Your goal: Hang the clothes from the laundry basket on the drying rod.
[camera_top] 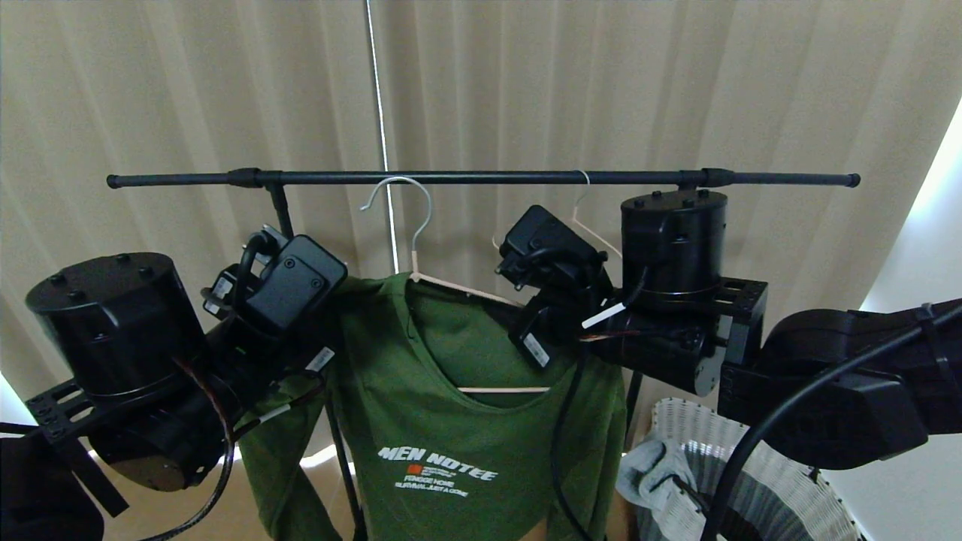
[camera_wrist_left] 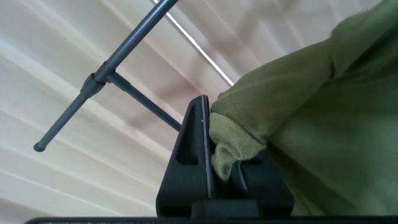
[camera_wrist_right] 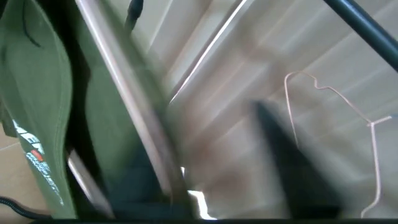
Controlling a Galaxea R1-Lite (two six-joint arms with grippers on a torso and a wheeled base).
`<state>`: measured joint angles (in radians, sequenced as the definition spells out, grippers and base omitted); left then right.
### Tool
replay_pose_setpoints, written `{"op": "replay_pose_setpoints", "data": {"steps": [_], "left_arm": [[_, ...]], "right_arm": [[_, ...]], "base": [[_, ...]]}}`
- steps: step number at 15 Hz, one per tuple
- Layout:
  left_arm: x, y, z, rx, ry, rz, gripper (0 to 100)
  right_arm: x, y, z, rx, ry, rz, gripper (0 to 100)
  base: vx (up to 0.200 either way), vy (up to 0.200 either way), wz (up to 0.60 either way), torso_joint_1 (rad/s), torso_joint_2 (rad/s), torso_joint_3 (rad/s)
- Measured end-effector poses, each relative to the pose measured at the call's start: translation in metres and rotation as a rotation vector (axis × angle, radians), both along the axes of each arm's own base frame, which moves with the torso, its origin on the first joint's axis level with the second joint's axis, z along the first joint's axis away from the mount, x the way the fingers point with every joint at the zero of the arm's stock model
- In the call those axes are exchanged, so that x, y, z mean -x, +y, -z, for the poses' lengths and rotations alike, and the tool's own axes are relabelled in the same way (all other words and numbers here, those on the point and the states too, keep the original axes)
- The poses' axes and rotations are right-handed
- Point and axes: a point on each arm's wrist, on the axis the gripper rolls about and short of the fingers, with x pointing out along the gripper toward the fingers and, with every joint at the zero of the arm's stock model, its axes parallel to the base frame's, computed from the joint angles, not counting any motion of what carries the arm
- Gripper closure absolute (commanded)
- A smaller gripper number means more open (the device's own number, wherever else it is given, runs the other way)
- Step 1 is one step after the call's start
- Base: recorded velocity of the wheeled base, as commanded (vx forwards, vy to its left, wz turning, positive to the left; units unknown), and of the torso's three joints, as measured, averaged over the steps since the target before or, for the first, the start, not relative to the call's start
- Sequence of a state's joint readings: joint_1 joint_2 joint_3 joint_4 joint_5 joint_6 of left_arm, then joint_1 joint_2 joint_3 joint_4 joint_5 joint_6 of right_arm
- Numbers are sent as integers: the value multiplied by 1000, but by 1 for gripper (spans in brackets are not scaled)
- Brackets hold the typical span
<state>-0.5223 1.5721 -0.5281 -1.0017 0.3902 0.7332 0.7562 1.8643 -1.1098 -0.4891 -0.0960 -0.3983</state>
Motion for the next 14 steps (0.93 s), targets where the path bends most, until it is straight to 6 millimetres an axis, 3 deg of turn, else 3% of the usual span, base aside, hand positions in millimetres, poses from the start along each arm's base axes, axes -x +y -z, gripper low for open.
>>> {"op": "replay_pose_setpoints", "data": {"steps": [10,11,14], "left_arm": [[2,1,5,13,19,4,100],[3,1,6,19,24,4,0],[3,2,6,25,26,3,0]], "right_arm": [[1,0,1,1,3,0,100],[1,-1,0,0,2,1,100],[1,-2,-1,-1,-1,3,100]], "base": [[0,0,0,0,0,0],[0,0,0,0,0,0],[0,0,0,0,0,0]]}}
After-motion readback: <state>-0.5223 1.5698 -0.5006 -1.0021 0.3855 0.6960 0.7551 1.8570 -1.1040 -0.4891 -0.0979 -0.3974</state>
